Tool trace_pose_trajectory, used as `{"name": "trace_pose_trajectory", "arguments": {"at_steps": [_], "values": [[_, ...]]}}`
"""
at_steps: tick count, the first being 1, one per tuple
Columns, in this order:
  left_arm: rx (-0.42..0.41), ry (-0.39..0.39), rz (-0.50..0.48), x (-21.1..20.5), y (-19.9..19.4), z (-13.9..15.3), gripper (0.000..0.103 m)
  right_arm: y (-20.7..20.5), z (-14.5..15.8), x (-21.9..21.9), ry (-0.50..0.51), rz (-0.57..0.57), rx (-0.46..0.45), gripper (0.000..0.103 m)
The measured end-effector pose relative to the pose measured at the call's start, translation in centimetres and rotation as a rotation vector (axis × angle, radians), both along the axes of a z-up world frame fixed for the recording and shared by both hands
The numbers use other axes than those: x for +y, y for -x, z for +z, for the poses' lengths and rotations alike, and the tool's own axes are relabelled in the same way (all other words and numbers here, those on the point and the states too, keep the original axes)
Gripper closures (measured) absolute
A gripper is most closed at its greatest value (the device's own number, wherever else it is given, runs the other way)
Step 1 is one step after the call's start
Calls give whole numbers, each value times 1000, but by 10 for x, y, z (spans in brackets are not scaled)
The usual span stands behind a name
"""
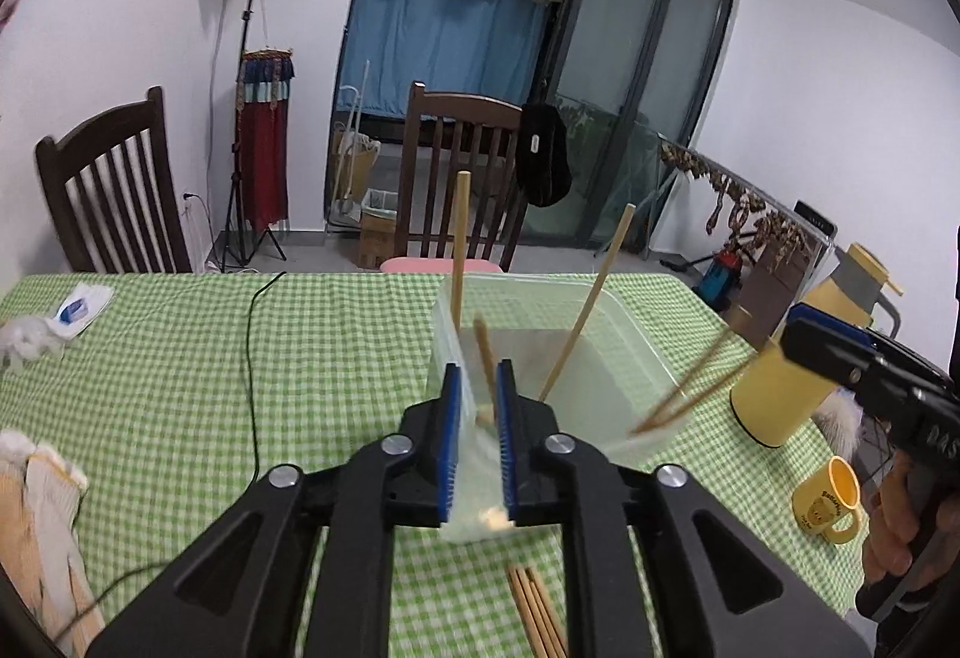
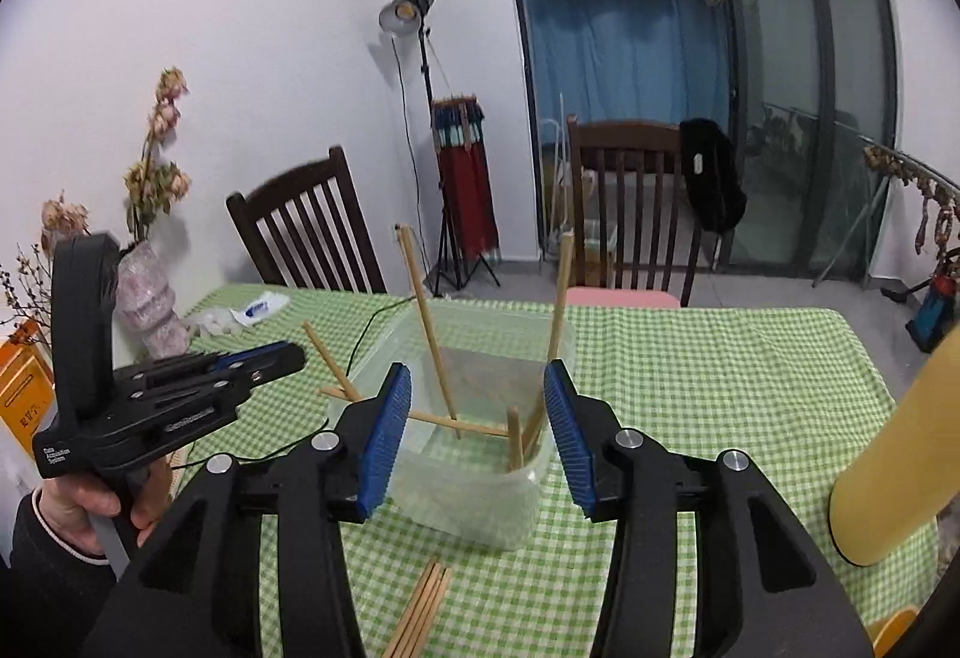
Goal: Organize utensils
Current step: 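Lower the left tool's stick into the container and open while the right tool releases its stick, then withdraw both open tools from the container toward the remaining sticks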
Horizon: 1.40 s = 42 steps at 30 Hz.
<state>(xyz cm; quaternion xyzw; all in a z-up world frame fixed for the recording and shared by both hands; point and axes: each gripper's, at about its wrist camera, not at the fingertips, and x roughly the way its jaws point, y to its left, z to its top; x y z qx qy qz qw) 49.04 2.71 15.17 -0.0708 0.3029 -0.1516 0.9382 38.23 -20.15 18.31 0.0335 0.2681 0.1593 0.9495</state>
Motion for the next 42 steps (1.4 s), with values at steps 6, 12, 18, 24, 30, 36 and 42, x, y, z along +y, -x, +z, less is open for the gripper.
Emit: {"name": "trace_pose_trajectory", "arguments": {"at_steps": [6, 12, 18, 24, 30, 36, 42], "values": [[-59, 27, 60, 23, 86, -11, 66, 51, -6, -15, 32, -35, -41, 57], [-71, -30, 88, 24, 156, -42, 51, 109, -36, -19, 142, -73, -63, 52], [-71, -51, 97, 19, 216, -70, 41, 155, -69, -17, 167, -104, -44, 46], [-73, -73, 108, 13, 247, -88, 34, 188, -97, -9, 161, -122, -21, 42], [-90, -95, 106, 4, 285, -110, 23, 216, -117, 2, 169, -127, -22, 34], [-56, -93, 88, -9, 307, -134, 21, 241, -135, 5, 193, -140, -23, 34], [-82, -126, 76, -21, 327, -150, 21, 262, -152, 1, 160, -169, -4, 34]]}}
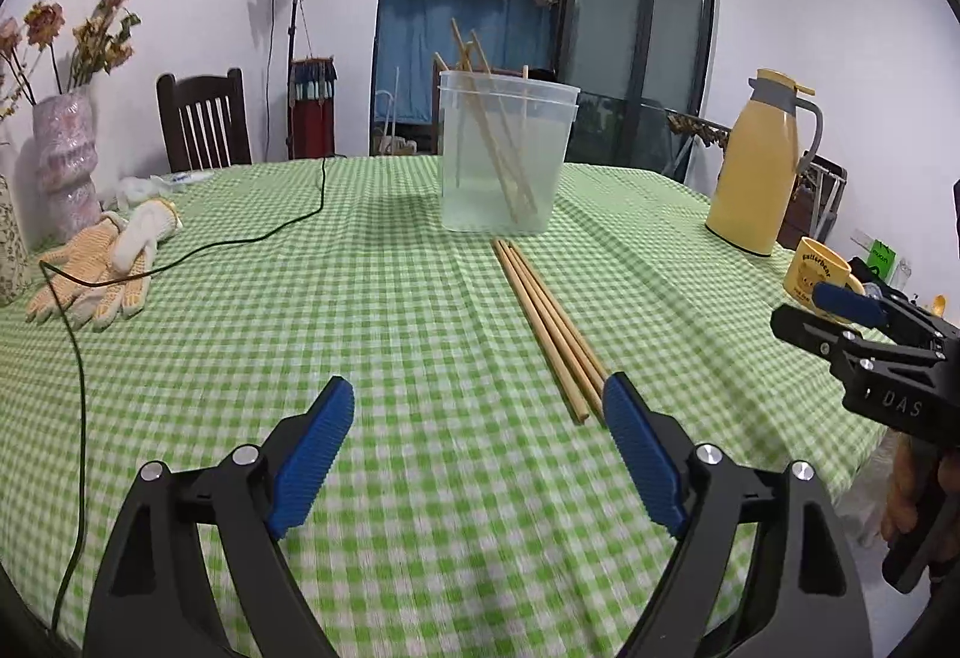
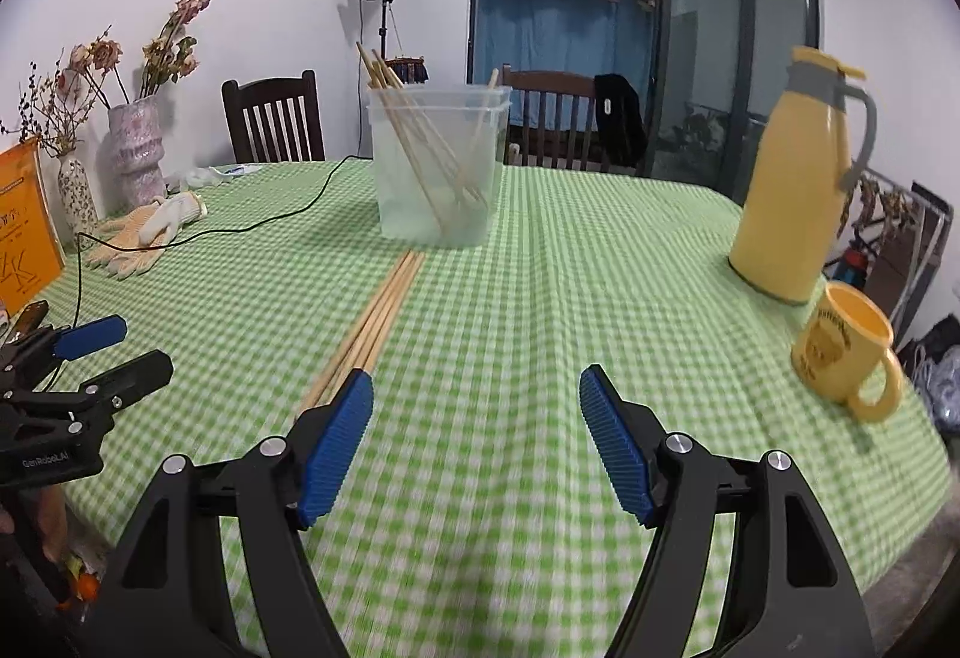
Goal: Organize utensils
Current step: 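Withdraw both open tools from the container toward the remaining sticks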
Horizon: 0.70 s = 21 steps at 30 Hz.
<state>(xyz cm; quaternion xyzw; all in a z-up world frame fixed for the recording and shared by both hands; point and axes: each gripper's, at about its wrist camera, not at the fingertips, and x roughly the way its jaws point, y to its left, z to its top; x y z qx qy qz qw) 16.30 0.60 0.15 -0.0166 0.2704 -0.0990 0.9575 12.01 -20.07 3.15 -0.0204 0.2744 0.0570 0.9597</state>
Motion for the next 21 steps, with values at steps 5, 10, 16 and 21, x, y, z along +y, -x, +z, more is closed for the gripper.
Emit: {"name": "trace_pose_trajectory", "arguments": {"at_steps": [5, 10, 16, 21], "values": [[-24, 12, 16, 2, 14, -8, 18, 16, -17, 2, 13, -13, 4, 31], [-30, 2, 34, 6, 22, -13, 18, 23, -33, 7, 47, -8, 27, 31], [-6, -11, 48, 8, 21, -19, 16, 23, -37, 5, 53, -8, 32, 31], [18, 2, 49, 7, 15, -23, 15, 23, -41, -2, 48, -21, 43, 31]]}}
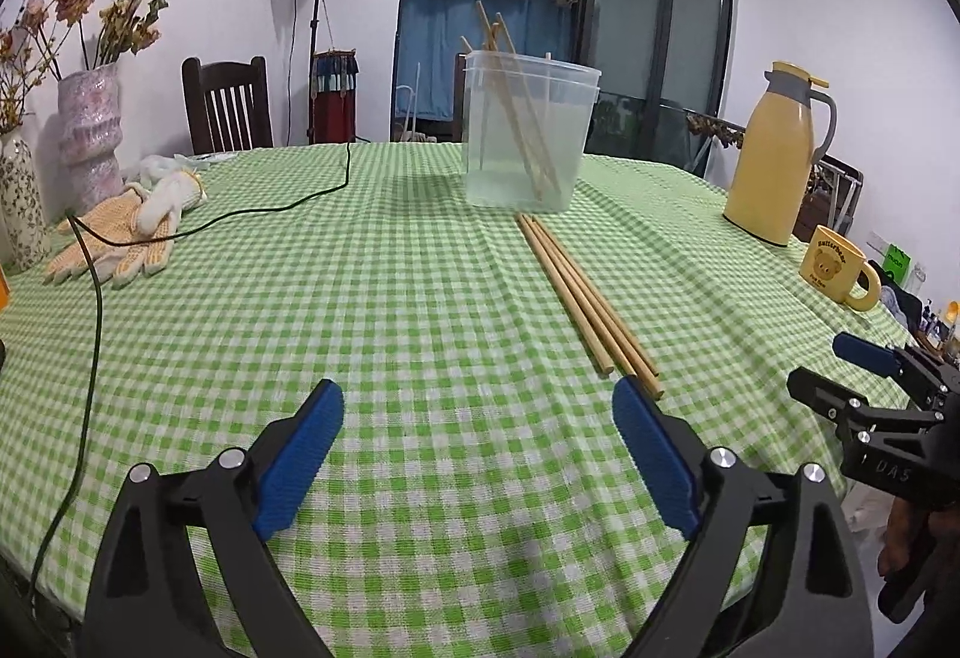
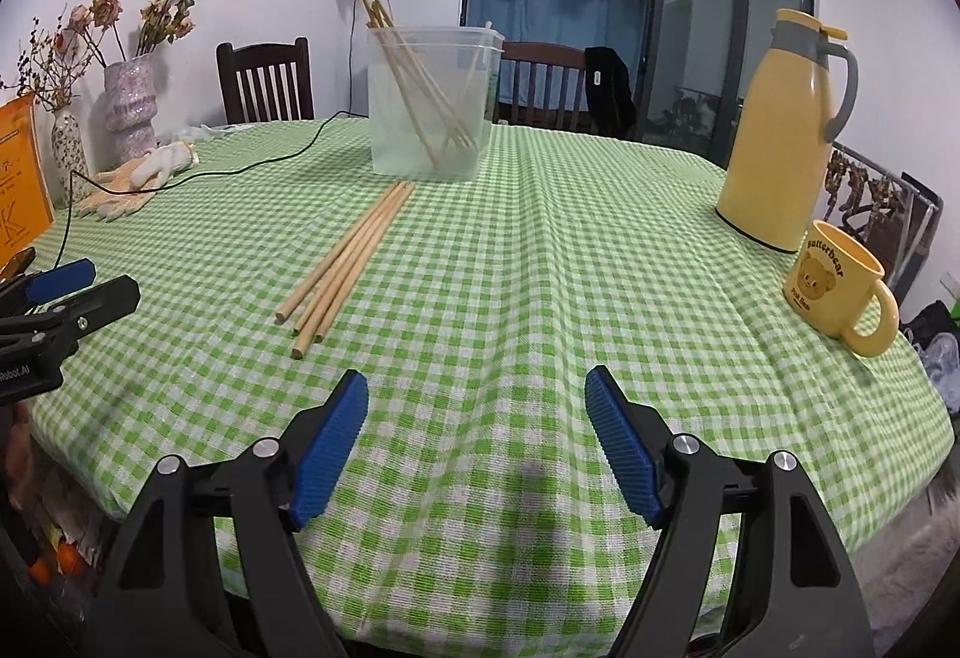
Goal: Organize utensils
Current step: 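Withdraw both open tools from the container toward the remaining sticks, then close the right tool on a loose wooden stick on the cloth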
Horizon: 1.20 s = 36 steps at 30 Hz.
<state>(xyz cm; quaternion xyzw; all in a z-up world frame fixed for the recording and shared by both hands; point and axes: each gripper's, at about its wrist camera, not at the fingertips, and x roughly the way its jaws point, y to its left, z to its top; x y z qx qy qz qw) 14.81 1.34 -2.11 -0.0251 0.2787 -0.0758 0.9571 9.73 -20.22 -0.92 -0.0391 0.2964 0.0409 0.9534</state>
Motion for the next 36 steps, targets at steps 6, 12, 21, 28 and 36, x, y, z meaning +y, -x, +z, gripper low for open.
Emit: {"name": "trace_pose_trajectory", "arguments": {"at_steps": [6, 12, 21, 28, 36], "values": [[14, -13, -3, -1, -7, -2, 15, -3, -1, -7, -4, -22, 4, 31], [19, 3, 23, 8, -16, 2, 8, -13, 5, -5, 2, -22, -5, 27], [14, -43, 40, 19, -32, 8, 8, -37, 7, 10, 3, -5, 17, 18], [9, -59, 66, 31, -44, 14, 8, -59, 12, 24, -8, 17, 42, 16], [36, -61, 102, 49, -54, 12, 8, -86, 10, 48, -10, 33, 116, 16]]}}
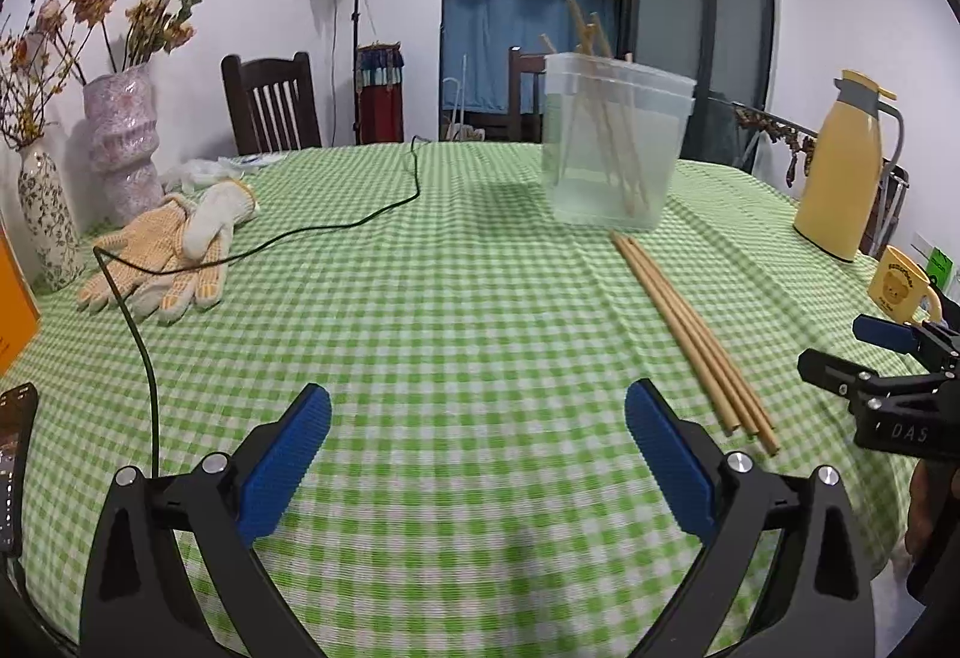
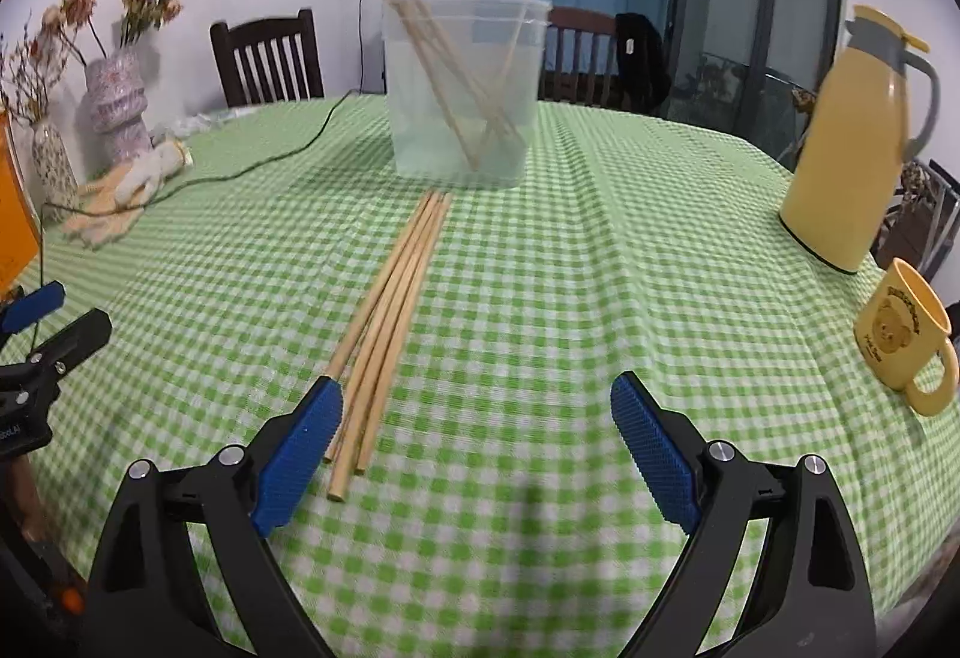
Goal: Organize utensils
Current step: 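Close the right tool on a loose wooden stick on the cloth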
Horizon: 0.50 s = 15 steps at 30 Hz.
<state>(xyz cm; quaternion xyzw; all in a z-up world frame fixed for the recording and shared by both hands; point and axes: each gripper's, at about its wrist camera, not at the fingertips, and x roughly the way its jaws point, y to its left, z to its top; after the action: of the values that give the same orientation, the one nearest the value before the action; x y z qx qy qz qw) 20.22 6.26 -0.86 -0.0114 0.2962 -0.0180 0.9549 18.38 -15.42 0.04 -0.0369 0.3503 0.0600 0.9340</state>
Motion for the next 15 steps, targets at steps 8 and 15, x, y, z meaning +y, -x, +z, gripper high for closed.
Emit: {"name": "trace_pose_trajectory", "arguments": {"at_steps": [8, 15], "values": [[20, -21, -16, -4, -9, -4, 8, -14, -25, 18, -2, 68, 105, 65], [34, -24, -22, -9, -14, -6, 8, -13, -26, 26, 7, 118, 124, 75]]}}
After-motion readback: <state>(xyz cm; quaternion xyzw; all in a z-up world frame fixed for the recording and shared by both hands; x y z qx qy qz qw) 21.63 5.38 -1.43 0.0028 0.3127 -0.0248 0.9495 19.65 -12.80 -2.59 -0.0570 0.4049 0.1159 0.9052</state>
